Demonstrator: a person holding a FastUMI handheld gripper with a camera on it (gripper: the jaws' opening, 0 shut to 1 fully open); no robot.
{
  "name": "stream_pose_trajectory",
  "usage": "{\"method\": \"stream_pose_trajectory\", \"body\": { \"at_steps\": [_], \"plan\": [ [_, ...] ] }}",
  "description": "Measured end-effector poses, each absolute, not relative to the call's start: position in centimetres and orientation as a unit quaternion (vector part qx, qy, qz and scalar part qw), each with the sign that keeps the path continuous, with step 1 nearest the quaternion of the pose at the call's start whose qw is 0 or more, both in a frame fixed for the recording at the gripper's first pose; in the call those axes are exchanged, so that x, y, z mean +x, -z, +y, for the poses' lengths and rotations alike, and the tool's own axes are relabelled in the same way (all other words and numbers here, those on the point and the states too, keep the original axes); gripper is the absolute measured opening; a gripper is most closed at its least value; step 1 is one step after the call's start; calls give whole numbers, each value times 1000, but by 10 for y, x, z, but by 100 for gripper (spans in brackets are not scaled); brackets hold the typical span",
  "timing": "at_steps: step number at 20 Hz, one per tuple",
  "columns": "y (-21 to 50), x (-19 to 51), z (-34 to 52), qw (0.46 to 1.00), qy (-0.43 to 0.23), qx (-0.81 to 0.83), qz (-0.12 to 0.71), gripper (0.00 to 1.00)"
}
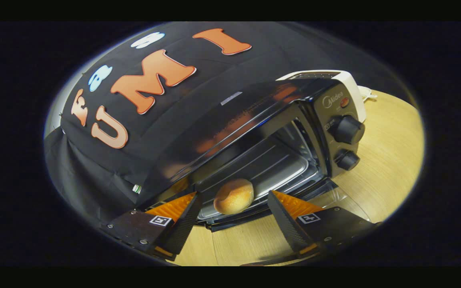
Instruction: Open the toaster oven, put the food inside, and close the toaster oven door.
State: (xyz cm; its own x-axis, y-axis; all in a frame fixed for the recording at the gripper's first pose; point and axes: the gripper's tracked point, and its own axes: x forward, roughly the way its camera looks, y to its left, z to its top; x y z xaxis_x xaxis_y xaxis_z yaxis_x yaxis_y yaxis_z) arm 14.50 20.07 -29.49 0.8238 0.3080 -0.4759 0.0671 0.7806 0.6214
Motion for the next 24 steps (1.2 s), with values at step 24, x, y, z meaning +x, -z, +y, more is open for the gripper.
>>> {"method": "stream_pose_trajectory", "body": {
  "at_steps": [24],
  "plan": [
    [367,-44,154,926,-68,72,365,98]
  ]
}}
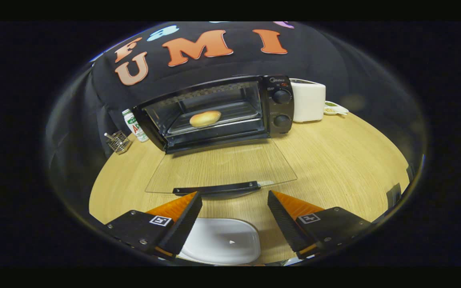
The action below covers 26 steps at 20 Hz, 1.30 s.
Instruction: Open the toaster oven, put the food inside, and close the toaster oven door.
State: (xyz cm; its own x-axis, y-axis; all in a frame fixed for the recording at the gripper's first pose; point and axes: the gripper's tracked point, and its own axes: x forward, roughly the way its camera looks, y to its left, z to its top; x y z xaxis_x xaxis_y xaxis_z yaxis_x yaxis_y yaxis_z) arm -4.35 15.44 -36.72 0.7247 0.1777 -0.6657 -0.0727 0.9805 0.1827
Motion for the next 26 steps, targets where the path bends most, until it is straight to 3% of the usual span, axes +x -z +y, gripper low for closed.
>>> {"method": "stream_pose_trajectory", "body": {
  "at_steps": [13,26],
  "plan": [
    [405,-35,179,910,-86,-14,405,99],
    [314,-8,179,943,-100,19,318,99]
  ]
}}
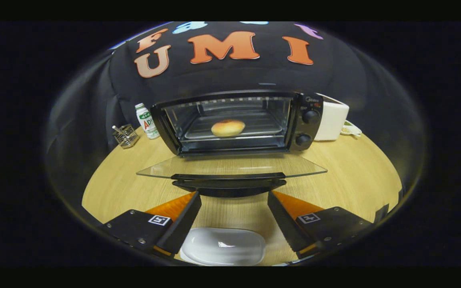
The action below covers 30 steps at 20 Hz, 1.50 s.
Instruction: Open the toaster oven, put the food inside, and close the toaster oven door.
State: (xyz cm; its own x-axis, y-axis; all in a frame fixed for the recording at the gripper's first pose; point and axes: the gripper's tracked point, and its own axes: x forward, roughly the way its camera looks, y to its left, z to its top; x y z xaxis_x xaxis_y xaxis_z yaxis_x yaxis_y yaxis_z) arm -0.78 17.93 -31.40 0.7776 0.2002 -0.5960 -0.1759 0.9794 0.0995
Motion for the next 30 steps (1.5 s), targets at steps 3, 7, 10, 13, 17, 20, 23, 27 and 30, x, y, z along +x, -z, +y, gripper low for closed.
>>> {"method": "stream_pose_trajectory", "body": {
  "at_steps": [3,7,10,13,17,20,23,27,30],
  "plan": [
    [288,11,184,950,-106,28,293,99],
    [270,42,188,958,-97,14,271,100],
    [249,63,196,963,-93,18,250,100],
    [231,73,195,969,-90,33,227,100],
    [236,72,184,968,-84,30,234,100],
    [228,68,170,969,-80,34,231,100],
    [200,64,150,975,-71,23,208,100],
    [149,63,121,984,-59,21,169,100],
    [106,59,101,988,-55,18,145,100]
  ]
}}
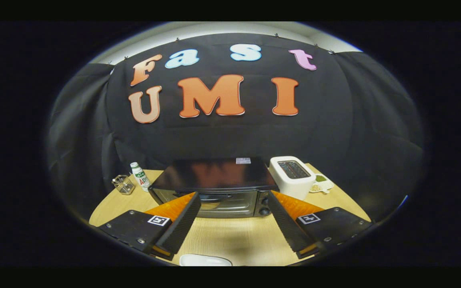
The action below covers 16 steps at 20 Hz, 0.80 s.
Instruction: Open the toaster oven, put the food inside, and close the toaster oven door.
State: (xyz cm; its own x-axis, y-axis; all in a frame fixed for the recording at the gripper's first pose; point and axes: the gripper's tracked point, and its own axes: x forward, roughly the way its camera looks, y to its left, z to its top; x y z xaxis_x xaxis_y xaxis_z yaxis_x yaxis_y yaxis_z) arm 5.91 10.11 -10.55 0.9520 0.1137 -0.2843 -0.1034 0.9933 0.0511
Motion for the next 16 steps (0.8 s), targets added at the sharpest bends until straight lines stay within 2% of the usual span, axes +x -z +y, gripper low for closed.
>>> {"method": "stream_pose_trajectory", "body": {
  "at_steps": [8,16],
  "plan": [
    [-5,24,56,996,-39,18,82,100],
    [-76,-17,15,999,-20,24,16,100]
  ]
}}
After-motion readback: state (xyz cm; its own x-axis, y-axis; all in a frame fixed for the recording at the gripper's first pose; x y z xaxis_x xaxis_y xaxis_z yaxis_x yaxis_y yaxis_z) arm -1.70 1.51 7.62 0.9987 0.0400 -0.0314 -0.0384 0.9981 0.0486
